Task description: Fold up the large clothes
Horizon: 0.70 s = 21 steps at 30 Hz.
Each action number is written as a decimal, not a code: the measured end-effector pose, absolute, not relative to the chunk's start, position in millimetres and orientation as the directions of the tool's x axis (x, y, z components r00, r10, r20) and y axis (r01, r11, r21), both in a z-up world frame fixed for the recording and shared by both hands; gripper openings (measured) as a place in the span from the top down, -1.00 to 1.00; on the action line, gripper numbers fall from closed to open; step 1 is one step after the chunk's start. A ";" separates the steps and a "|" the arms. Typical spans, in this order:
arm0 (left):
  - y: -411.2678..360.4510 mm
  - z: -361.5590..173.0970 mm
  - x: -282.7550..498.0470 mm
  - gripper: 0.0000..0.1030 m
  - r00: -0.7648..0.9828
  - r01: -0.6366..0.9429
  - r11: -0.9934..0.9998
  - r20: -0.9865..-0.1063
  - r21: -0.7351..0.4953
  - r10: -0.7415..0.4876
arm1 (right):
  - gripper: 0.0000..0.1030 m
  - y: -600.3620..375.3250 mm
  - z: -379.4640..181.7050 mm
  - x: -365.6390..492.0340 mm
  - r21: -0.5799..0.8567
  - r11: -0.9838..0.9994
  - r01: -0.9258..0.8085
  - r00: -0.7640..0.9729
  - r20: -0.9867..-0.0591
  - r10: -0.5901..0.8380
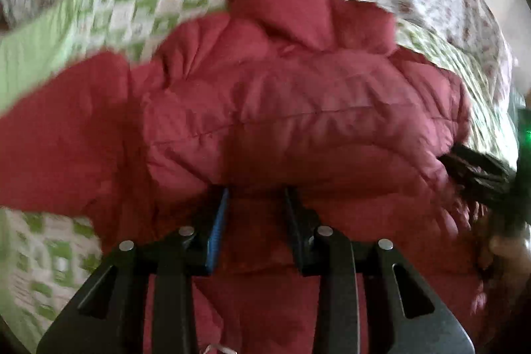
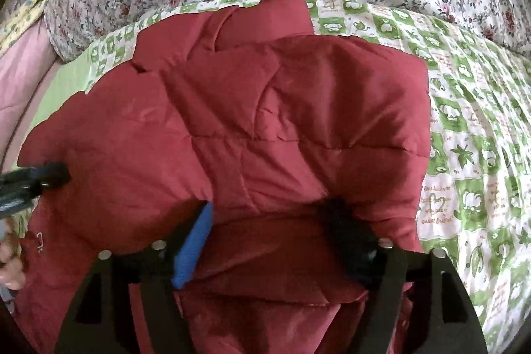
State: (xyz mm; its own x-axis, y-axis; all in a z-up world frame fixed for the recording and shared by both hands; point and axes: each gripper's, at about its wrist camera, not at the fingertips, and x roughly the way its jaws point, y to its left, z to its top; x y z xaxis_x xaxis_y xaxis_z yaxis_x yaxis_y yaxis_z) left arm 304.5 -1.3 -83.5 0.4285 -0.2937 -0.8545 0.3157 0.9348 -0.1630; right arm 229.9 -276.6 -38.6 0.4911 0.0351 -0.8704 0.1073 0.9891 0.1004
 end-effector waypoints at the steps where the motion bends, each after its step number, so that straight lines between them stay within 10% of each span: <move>1: 1.9 -84.4 303.8 0.40 0.429 0.308 0.932 -0.846 -0.192 -0.316 | -0.59 -275.6 -38.6 229.9 0.093 0.990 0.109 0.488 -0.872 0.029; 6: 7.5 -85.5 304.9 0.40 0.433 0.300 0.933 -0.843 -0.200 -0.320 | -1.00 -271.4 -37.3 228.3 0.111 0.985 0.135 0.496 -0.868 0.029; 21: 18.9 -74.9 289.9 0.40 0.434 0.260 0.925 -0.822 -0.277 -0.368 | -0.99 -253.4 -52.2 241.6 -0.024 0.998 0.058 0.407 -0.912 -0.046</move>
